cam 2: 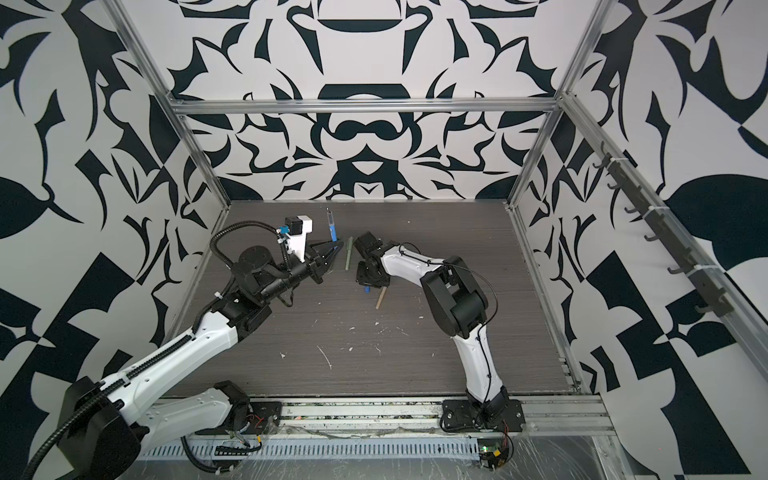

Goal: Insert the pens into the pen caps
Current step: 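Lower the right gripper to the blue cap and close on it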

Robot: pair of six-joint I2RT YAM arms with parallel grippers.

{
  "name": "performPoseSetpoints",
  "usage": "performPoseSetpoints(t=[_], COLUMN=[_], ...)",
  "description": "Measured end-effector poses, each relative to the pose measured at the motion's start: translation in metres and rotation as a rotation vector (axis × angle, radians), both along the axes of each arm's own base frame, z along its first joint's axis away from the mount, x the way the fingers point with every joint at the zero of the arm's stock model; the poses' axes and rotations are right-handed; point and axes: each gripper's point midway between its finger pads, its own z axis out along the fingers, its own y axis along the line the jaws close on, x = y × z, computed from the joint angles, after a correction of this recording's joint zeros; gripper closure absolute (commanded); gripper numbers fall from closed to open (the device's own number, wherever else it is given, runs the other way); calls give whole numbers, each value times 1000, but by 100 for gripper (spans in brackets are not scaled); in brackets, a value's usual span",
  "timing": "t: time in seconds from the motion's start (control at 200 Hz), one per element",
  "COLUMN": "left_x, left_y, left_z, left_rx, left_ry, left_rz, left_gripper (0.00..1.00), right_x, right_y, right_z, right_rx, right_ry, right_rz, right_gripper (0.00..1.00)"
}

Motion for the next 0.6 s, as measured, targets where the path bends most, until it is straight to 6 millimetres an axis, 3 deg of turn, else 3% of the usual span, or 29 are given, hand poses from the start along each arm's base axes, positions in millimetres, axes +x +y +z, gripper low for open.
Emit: performPoseSetpoints(t=[0.415,0.6], left_x=[0,0], left_y=[0,-1], left_z=[0,-1], left_rx=[1,2], left_ry=[0,2], left_rz=[0,-3], left_gripper=[95,95], right_x=[6,-11], right_y=[1,-11], right_z=[2,15], right_rx=[-12,9], right_ry=[-27,-67], right_rz=[16,35], right_gripper=[88,88])
